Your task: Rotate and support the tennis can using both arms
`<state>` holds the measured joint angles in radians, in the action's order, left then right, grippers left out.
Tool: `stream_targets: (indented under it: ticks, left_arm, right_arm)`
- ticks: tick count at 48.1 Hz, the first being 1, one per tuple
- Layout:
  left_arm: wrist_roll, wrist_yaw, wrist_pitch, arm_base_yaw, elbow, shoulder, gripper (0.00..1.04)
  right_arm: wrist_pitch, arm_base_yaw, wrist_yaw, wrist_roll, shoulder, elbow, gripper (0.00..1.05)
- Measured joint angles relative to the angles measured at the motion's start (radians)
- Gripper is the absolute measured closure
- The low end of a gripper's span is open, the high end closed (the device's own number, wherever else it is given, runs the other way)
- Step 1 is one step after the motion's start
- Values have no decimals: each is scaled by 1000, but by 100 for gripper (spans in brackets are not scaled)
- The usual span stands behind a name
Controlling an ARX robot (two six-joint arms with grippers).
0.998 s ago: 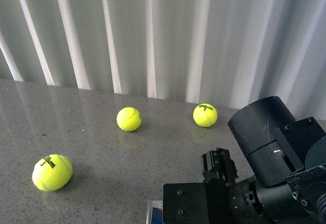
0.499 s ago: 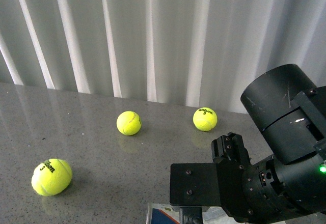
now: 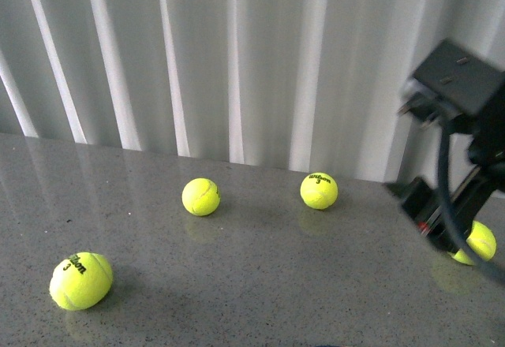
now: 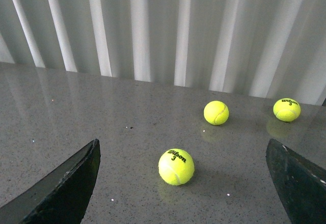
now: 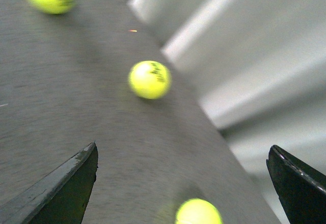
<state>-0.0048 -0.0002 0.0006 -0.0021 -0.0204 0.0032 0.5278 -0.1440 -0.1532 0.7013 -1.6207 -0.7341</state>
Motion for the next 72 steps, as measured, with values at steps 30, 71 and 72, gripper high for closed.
stream_targets:
  ticks: [30,71,72]
  left_arm:
    - [0,0,0,0,0,0,7]
    - [0,0,0,0,0,0,7]
    - [0,0,0,0,0,0,7]
  right_arm:
    - [494,206,98,-661,359,509,47]
    - [45,146,152,-690,1035,730,101]
    - [34,146,153,-690,1048,730,101]
